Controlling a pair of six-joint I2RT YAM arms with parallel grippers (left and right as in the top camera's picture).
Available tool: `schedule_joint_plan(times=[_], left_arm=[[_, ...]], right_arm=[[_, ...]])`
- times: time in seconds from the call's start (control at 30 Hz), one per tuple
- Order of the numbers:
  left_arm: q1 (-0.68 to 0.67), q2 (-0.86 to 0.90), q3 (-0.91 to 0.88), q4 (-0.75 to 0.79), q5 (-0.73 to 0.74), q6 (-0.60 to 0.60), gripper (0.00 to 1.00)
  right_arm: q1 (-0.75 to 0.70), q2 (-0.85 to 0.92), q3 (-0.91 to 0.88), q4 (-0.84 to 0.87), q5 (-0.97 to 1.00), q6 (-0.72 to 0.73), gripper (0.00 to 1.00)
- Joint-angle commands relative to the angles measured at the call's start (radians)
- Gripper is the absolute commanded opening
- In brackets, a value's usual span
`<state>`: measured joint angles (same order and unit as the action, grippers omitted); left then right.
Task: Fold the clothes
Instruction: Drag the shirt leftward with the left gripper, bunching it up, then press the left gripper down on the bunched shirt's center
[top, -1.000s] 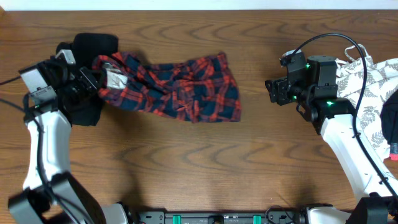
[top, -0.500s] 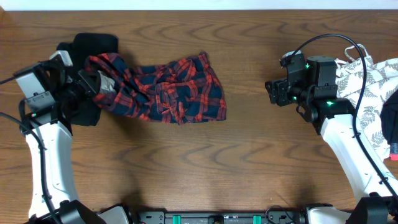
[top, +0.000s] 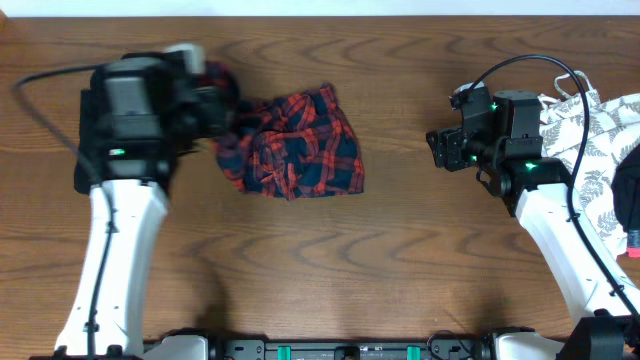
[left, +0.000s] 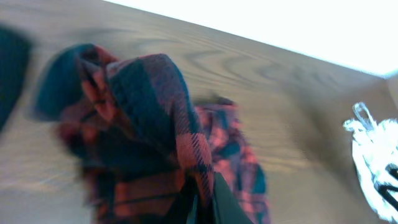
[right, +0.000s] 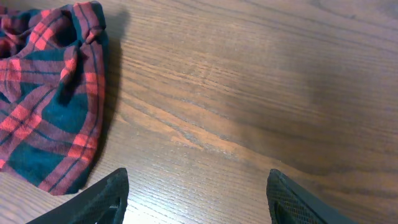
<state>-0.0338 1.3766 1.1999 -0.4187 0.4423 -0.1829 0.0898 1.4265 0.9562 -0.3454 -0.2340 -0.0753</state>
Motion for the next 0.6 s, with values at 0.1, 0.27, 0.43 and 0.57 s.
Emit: schedule_joint_plan(times=[0.1,0.27,0.43,0.57], left_arm=[[-0.302,0.086,0.024,0.024,-0.206,0.011,0.06],[-0.431,0.229,0.024,0.056,-0.217,0.014,0.06],[-0.474,0.368,0.024,0.063,-0.242,0.019,0.06],[-0.475,0.423,0.024,0.075,-0.241,0.018,0.06]], right_arm=[[0.010,-0.005,0.000,-0.006,-0.010,0.019,0.69],[0.010,-0.005,0.000,-0.014,-0.010,0.019,0.69],[0.010,-0.005,0.000,-0.024,-0.010,0.019,0.70],[0.010,-0.005,0.000,-0.032,-0.010,0.019,0.70]])
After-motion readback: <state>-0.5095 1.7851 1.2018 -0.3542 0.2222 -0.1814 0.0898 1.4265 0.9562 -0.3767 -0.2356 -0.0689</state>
